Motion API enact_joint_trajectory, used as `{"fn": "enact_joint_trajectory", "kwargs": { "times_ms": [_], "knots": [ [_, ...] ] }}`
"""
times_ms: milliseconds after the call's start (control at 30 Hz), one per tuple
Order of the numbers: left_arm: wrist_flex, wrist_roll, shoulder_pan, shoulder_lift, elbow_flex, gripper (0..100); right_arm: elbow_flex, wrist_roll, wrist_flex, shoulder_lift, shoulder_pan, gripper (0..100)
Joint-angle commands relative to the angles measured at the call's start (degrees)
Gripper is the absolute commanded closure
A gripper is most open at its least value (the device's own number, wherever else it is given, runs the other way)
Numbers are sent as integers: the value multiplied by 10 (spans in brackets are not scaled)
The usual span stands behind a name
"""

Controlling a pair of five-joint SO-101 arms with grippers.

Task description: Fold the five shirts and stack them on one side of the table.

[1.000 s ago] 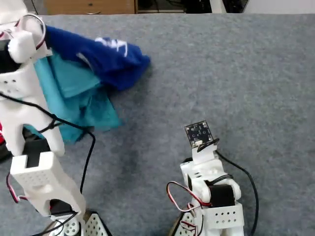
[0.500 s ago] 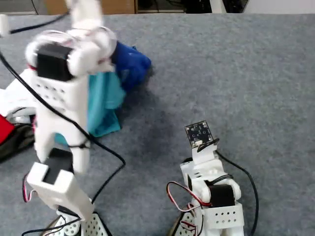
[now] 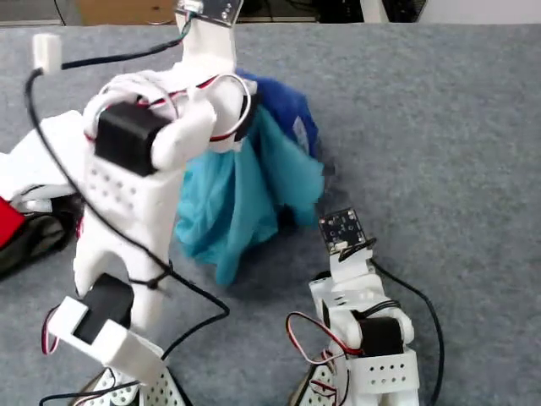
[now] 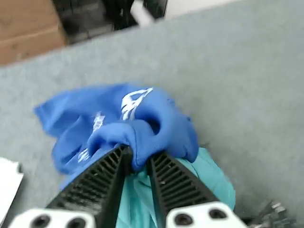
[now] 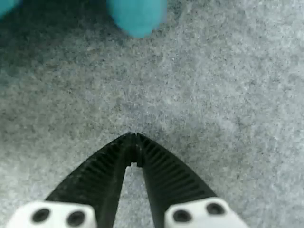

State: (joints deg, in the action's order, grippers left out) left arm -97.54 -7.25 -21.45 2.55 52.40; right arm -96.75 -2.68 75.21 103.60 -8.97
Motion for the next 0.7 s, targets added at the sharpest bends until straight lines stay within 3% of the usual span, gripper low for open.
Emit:
{"fn": "enact_joint_trajectory", "kwargs": {
  "times_ms": [0, 200, 500, 667],
  "knots": [
    [-4, -12, 40, 14, -51, 977, 0, 1, 1, 50, -6, 993],
    [-8, -8, 106, 44, -144, 801, 0, 1, 1, 50, -6, 993],
    [-33, -55, 110, 14, -158, 794, 0, 1, 1, 50, -6, 993],
    [-33, -55, 92, -56, -257, 794, 0, 1, 1, 50, -6, 993]
  ]
}}
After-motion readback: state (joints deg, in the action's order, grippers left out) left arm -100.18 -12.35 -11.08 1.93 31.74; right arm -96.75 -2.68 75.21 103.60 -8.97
